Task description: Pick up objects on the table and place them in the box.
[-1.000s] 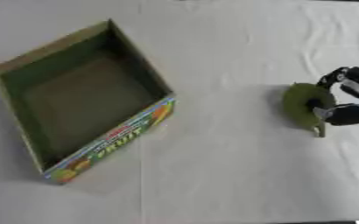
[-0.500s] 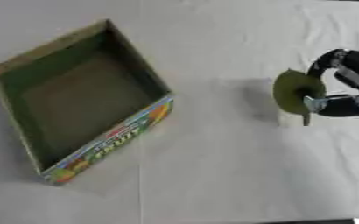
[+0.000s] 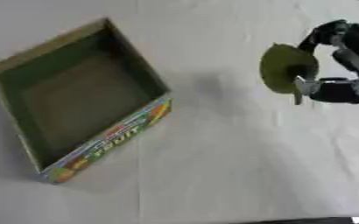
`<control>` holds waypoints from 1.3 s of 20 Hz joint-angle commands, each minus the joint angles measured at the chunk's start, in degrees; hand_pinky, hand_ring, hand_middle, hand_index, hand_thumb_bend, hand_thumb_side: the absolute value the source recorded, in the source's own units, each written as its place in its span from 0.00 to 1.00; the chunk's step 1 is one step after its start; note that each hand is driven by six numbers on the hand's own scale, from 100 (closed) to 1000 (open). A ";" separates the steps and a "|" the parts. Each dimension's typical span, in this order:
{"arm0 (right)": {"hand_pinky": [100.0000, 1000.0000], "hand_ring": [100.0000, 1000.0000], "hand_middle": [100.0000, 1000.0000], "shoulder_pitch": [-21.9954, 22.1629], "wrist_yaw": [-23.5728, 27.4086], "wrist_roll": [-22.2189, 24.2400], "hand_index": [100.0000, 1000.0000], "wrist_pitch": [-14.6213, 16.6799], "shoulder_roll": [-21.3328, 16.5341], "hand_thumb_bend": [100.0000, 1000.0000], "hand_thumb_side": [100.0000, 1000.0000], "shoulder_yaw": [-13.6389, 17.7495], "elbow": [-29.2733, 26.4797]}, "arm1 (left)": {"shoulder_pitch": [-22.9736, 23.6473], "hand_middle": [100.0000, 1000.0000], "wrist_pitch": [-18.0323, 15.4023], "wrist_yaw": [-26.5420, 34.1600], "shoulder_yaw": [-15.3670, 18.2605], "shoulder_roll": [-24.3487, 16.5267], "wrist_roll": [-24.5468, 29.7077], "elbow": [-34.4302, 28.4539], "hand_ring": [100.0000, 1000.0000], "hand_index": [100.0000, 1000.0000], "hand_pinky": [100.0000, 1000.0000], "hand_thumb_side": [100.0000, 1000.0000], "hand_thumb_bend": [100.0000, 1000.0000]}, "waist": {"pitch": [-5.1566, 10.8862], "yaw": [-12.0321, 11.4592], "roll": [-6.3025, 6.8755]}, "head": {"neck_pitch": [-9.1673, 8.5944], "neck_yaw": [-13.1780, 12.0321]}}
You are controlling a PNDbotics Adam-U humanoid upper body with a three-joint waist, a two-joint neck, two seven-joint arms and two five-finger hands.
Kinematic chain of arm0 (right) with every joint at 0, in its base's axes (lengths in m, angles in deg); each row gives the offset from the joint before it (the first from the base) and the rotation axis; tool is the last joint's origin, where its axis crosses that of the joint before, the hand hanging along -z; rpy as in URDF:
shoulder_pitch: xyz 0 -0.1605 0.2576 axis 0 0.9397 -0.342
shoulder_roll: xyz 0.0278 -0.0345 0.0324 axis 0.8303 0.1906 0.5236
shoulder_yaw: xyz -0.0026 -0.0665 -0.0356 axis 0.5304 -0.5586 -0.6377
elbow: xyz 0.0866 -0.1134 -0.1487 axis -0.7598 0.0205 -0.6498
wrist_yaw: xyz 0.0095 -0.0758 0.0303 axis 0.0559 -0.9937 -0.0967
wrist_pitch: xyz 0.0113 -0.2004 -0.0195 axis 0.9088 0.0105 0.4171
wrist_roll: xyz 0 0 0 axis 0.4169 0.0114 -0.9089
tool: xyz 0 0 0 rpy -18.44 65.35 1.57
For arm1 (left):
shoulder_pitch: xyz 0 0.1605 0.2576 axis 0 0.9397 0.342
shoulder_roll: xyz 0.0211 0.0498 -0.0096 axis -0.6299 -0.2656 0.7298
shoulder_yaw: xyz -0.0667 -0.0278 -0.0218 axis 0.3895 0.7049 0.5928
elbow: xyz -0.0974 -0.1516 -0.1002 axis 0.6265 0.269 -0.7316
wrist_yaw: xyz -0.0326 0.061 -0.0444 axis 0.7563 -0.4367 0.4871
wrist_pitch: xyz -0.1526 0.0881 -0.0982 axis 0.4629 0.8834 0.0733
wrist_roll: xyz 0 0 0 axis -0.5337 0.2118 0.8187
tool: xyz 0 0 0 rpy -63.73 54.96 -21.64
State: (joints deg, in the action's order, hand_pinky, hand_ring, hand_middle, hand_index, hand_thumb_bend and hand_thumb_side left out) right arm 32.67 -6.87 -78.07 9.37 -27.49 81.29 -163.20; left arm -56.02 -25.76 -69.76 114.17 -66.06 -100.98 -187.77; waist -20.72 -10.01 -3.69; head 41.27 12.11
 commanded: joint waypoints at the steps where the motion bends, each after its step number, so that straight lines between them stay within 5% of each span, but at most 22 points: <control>1: 0.74 0.61 0.44 -3.28 -0.31 -0.25 0.59 1.87 -4.48 0.00 0.14 -0.21 -1.12 | -0.35 0.57 -0.07 0.07 0.15 -2.27 -0.03 -0.83 0.59 0.79 0.57 0.51 0.00 | 1.37 -0.43 0.00 | 0.15 0.81; 8: 0.73 0.59 0.46 -13.48 1.35 3.16 0.61 4.81 -5.43 0.00 0.17 -5.28 -1.12 | -1.03 0.57 0.01 1.05 -0.67 -2.42 0.99 -0.83 0.59 0.79 0.57 0.52 0.00 | 1.77 -2.36 -0.50 | 0.47 3.01; 14: 0.73 0.59 0.46 -21.38 3.04 7.10 0.62 7.98 -1.69 0.00 0.15 -9.60 -1.12 | -2.03 0.57 -0.08 2.37 -1.74 -2.73 2.05 -0.83 0.59 0.79 0.57 0.51 0.00 | 2.41 -5.15 -1.04 | 0.97 6.26; 26: 0.74 0.54 0.45 -37.54 2.10 16.96 0.60 7.15 12.91 0.00 0.09 -18.95 -1.10 | -3.16 0.57 -0.42 4.29 -2.35 -3.38 2.51 -0.83 0.59 0.78 0.58 0.49 0.00 | 3.25 -7.92 -1.33 | 2.02 10.00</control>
State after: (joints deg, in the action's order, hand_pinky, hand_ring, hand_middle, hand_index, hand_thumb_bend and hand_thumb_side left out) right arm -3.79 -4.36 -62.07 16.92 -14.92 62.33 -163.44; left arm -58.72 -26.02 -65.69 111.65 -67.21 -98.37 -187.77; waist -18.67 -17.86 -5.40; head 42.88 21.78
